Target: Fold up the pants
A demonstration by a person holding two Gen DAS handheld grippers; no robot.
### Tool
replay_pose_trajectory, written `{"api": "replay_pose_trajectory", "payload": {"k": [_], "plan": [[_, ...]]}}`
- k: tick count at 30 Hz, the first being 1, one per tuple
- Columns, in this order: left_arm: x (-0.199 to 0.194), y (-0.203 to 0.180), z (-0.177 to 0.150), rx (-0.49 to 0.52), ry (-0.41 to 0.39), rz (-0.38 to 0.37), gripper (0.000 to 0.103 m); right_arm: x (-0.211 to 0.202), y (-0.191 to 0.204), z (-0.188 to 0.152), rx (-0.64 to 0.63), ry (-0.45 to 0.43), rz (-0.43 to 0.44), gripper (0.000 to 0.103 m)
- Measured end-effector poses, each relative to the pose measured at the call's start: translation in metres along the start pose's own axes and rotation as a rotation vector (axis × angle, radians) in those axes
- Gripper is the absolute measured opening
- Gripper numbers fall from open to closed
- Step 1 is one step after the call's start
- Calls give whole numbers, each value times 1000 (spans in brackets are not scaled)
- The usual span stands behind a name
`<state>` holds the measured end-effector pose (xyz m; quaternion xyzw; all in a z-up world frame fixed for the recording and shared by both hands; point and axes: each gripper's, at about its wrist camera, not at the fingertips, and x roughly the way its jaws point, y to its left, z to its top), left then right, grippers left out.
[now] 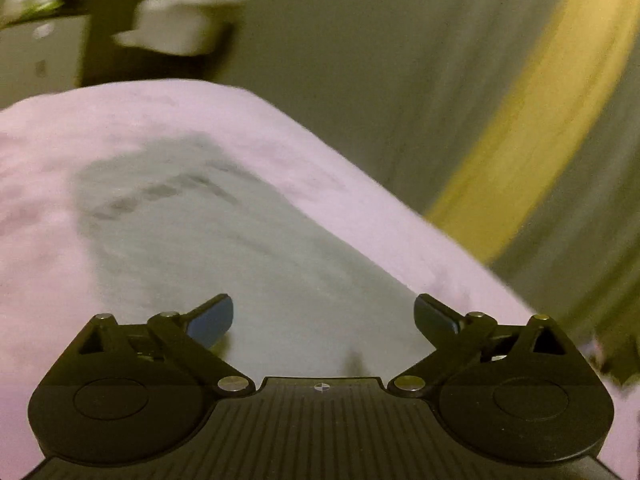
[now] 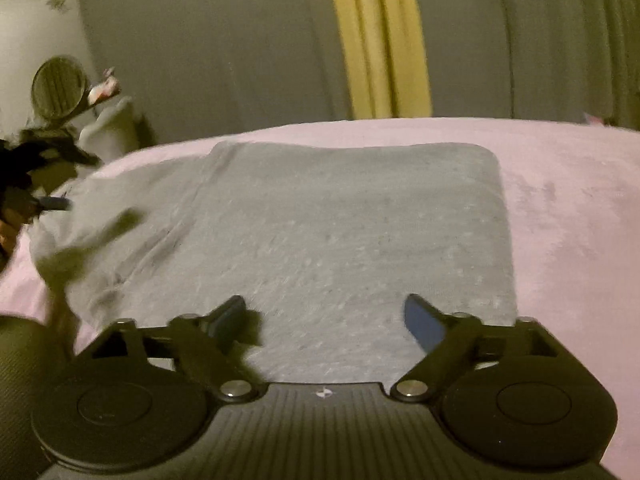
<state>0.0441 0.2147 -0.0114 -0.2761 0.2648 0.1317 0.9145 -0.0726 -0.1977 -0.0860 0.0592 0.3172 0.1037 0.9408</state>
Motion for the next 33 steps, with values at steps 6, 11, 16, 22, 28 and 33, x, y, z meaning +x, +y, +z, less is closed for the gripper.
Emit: {"api": "replay_pose_trajectory", "payload": {"k": [6,11,16,22,28,33], "plan": [[5,90,25,-121,47,116,101,7,3,2,2,7,5,98],[26,118,25,-163,104,118,101,4,4,-2,-1,7,-1,98],[40,113,25,-69,96,140,101,6,8,-1,-21,15,-20,98],[53,114,29,-42,95,132,101,7,11,0,-32,17,-32,98],[53,112,32,-34,100,129,101,7,11,-1,-31,18,-31,98],[47,122,37,-103,82,23,91,7,10,0,-31,25,-30,98]]}}
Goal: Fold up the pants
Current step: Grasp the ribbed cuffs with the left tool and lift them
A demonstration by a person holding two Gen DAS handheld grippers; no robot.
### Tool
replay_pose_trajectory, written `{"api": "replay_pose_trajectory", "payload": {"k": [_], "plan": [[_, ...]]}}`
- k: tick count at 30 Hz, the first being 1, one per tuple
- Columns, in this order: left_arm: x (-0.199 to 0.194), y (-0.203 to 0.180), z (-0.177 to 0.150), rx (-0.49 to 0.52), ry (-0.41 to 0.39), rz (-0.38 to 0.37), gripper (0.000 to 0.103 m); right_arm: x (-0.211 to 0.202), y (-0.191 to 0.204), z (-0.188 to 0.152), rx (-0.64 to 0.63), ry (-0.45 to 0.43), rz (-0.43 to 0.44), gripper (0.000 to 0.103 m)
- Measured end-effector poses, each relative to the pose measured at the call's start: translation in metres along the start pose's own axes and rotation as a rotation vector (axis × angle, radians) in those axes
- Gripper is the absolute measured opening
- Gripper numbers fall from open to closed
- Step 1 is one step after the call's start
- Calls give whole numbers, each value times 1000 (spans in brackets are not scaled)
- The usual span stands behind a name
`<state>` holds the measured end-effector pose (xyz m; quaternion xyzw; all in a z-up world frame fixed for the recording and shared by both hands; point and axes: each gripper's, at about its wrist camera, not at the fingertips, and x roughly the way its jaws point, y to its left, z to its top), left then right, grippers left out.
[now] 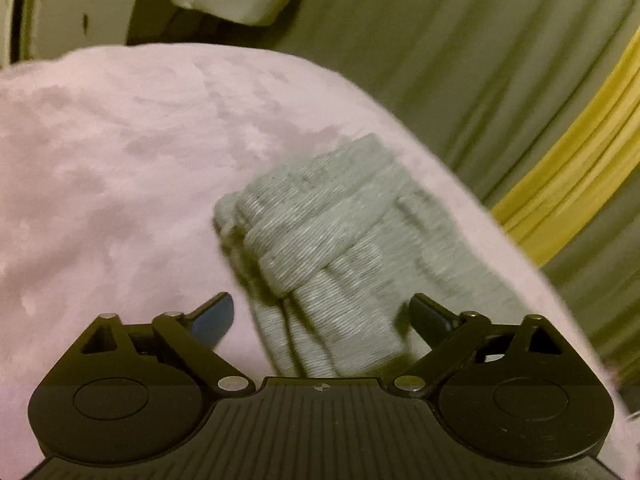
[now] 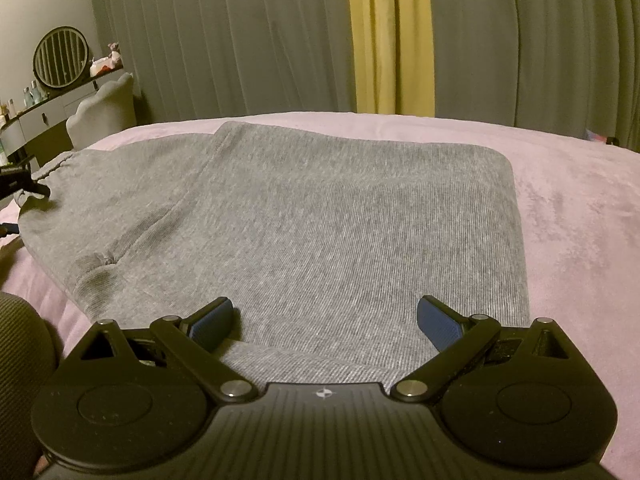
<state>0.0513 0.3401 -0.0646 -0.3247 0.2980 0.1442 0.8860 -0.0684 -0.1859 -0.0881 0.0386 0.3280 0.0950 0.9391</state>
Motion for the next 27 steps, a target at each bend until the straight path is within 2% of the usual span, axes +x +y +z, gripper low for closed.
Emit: {"api": "replay_pose_trajectory", "payload": {"k": [2,6,9,11,13,16,18,21,25,27], "plan": [[0,9,4,-55,1,-61,87,0,0,1,1,2,0,98],[11,30,9,-131,47,-120,82,0,2,-1,-8,-2,-9,98],[13,43,10,-192,40,-202,80,1,3,0,-13,2,-14,98],[16,49,12,-232,43,-220,73,1,3,-1,-16,0,-17,99],[17,51,13,-234,41,-231,63,2,4,0,-18,1,-22,99],[11,51,10,-207,13,-269,56,3,6,2,-17,10,-31,99],[10,56,8,-218,-7,-306,56,3,6,2,-12,14,-32,99],[20,61,7,-255,46,-228,57,3,6,4,-7,20,-33,99],[12,56,7,-253,37,-228,73,3,6,6,-6,28,-33,99],[14,53,5,-230,46,-219,73,3,5,6,3,28,-30,99]]}}
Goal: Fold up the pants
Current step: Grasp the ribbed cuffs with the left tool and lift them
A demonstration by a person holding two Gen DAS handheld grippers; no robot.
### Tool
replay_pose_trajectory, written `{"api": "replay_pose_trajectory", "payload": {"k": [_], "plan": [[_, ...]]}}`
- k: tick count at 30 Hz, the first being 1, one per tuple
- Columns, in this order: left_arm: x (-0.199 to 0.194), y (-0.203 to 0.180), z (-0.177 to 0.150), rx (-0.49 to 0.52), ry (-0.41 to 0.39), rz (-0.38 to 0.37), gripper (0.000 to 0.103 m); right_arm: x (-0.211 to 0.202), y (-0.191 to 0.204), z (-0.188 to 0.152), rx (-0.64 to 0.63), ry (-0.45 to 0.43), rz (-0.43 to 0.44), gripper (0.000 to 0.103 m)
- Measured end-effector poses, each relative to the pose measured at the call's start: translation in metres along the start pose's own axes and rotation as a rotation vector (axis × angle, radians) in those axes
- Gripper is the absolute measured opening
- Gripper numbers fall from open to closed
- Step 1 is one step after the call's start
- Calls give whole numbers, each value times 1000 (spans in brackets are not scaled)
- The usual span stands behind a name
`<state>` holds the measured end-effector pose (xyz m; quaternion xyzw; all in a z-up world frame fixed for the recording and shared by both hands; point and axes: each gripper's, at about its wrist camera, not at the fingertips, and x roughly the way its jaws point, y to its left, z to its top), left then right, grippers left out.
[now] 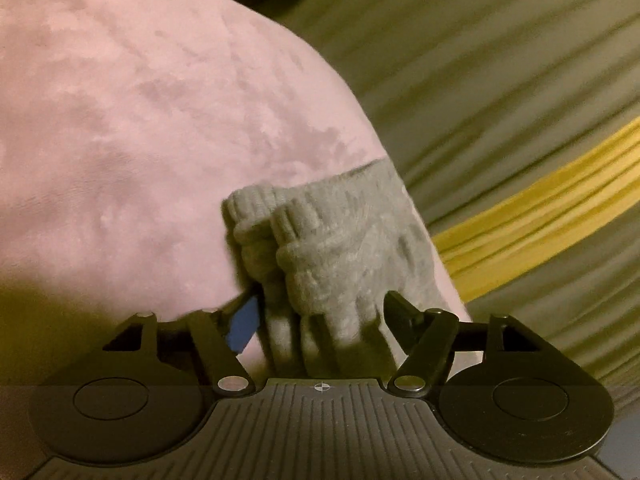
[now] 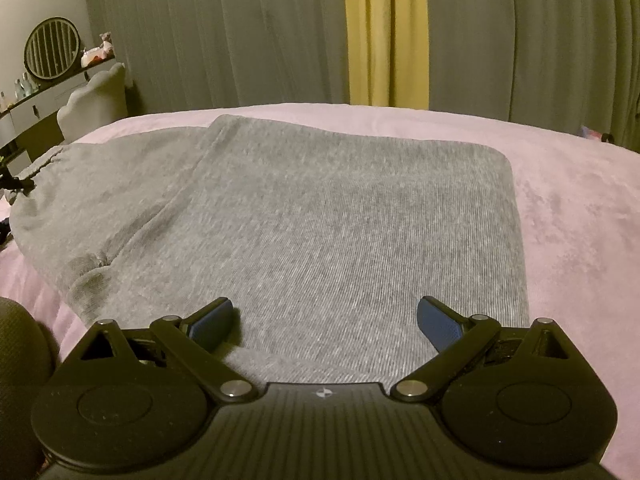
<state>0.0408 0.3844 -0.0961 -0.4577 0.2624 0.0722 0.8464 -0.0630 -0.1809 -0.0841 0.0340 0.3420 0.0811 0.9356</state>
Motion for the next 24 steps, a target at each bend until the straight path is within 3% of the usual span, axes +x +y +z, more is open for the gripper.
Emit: {"api": "replay_pose_trajectory", "payload": {"k": [2,6,8,9,12,15,18,21,24], "plan": [[1,-1,1,11,1,7,74,0,-1,0,6,-1,2,99],[9,-4,6,-26,5,-25,92,1,0,-1,2,-4,-1,99],[16,-9,11,-42,-7,-10,81,1,1,-1,-1,-2,-5,99],[21,-10,13,-52,-1,17,53,1,1,0,4,1,-7,99],[20,-13,13,-57,-18,-3,36,-2,-1,6,49,5,-4,98],[1,-41,5,110,-78,11,33,-9,-11,13,155,-4,21,98],[-26,-97,-8,324,-142,-14,33,-19,-24,17,240,-32,36,98],[-55,-167,-32,469,-188,-126,33,-30,-35,20,284,-72,22,98],[-76,-239,-81,654,-209,-258,33,-45,-49,23,341,-125,10,98]]}}
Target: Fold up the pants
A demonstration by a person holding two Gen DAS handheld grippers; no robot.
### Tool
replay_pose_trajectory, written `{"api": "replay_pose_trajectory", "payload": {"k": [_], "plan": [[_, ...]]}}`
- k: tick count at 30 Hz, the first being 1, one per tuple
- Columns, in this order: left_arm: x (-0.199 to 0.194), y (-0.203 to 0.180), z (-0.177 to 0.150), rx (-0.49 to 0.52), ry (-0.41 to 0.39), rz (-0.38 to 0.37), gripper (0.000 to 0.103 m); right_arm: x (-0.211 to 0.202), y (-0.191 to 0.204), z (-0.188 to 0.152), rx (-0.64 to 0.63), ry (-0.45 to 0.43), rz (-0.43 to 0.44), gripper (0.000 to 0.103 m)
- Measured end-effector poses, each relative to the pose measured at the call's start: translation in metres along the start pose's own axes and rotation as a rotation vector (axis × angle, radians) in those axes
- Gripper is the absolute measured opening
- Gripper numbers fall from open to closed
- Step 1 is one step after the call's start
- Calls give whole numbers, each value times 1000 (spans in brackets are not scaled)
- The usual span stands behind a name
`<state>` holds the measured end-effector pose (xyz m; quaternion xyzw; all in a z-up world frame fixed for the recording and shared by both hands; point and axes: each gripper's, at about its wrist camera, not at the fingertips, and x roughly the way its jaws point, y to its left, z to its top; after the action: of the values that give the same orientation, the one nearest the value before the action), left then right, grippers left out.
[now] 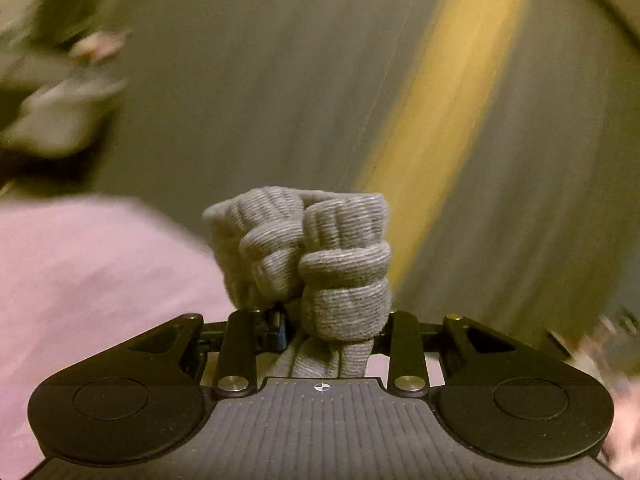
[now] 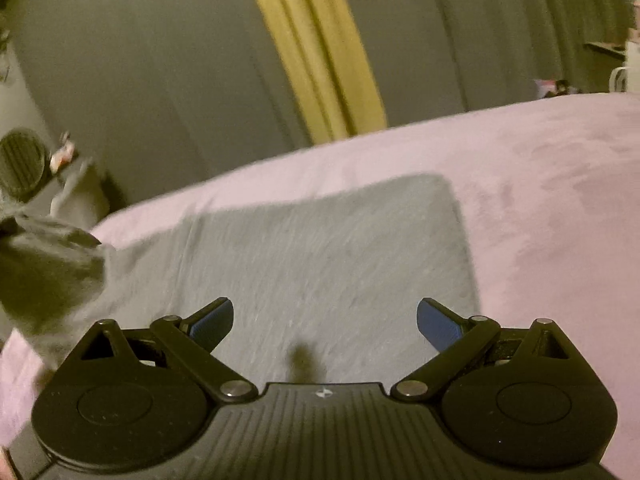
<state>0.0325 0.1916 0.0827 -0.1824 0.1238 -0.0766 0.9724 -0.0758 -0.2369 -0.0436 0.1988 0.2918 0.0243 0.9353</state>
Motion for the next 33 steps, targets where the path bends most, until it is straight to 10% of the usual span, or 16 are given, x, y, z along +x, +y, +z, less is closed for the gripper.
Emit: {"api": "replay_pose_trajectory", "payload": {"k": [5,11,13,16,19,27,33], "plan": [[20,-134,-56,203,99,-219,36,-27,-22,13,82,-83,-10,98],[81,-218,-208,526,670,-237,52,-48,-48,17,136,-85,-51,98],[65,-221,-220,630,657,-235,61,-53,-54,17,152,-64,-38,98],[38,-207,-185,506,599,-331,100,-51,-56,19,155,-45,-3,98],[18,-171,-153,261,565,-374,100,-38,-52,21,225,3,83,98],[8,-100,-131,196,552,249,100,36,-40,21,300,270,102,93],[17,-73,-134,161,597,323,100,69,-34,29,338,353,182,54]]}}
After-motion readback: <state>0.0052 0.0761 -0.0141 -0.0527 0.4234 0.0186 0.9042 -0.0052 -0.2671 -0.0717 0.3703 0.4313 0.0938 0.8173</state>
